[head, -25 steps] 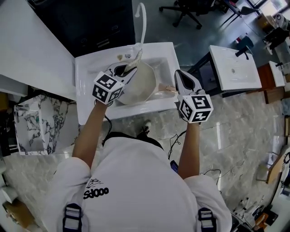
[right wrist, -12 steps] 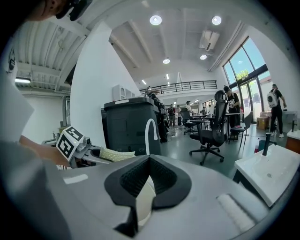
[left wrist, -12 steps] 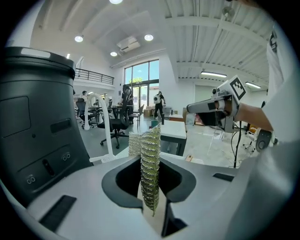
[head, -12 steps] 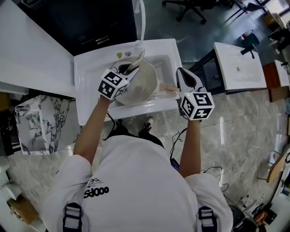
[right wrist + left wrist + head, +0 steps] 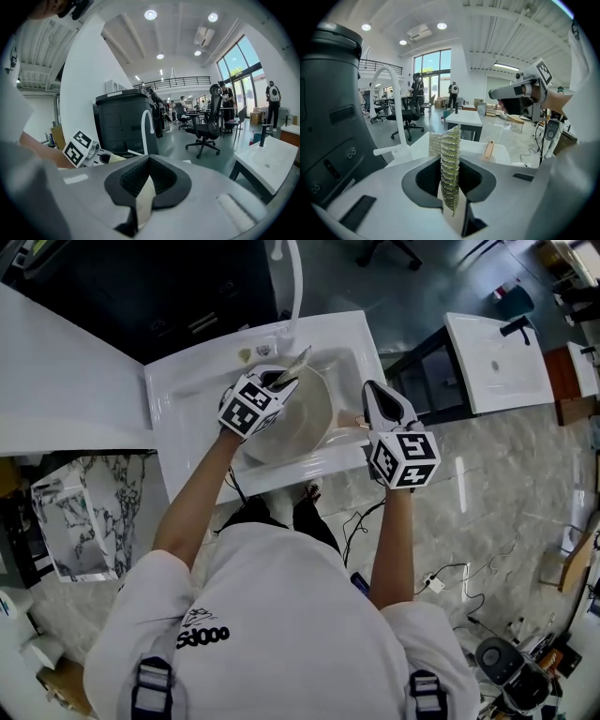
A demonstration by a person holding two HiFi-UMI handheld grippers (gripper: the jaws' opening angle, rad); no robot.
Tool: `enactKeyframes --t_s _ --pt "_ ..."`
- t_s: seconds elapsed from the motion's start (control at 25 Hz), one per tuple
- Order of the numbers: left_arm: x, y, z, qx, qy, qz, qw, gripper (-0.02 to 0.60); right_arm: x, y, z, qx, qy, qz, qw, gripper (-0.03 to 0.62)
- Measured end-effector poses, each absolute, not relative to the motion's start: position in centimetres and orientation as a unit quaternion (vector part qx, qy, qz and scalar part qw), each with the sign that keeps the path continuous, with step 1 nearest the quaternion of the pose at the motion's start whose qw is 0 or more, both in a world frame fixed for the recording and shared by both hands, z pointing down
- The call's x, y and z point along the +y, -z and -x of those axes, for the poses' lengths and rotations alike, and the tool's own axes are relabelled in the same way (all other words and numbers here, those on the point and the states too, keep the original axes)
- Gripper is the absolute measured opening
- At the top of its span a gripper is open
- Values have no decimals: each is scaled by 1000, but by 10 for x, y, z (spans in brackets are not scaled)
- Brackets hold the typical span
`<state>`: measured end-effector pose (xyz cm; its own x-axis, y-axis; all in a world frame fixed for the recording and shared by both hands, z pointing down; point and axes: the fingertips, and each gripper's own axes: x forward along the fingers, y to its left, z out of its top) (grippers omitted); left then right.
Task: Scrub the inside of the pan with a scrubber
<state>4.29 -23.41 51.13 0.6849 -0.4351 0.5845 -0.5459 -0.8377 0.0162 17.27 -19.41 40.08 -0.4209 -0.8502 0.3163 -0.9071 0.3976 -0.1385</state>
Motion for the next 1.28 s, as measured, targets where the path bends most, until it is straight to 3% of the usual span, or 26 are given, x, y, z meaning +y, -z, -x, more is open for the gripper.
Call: enactKeyframes --t_s 0.8,1.28 --pt "-244 -622 -76 -182 -411 -885 117 67 -186 -448 -171 -820 -183 -524 138 9" --pt "-237 -665 -104 -147 -431 -879 142 66 -175 -463 -185 -803 -211 -539 140 9"
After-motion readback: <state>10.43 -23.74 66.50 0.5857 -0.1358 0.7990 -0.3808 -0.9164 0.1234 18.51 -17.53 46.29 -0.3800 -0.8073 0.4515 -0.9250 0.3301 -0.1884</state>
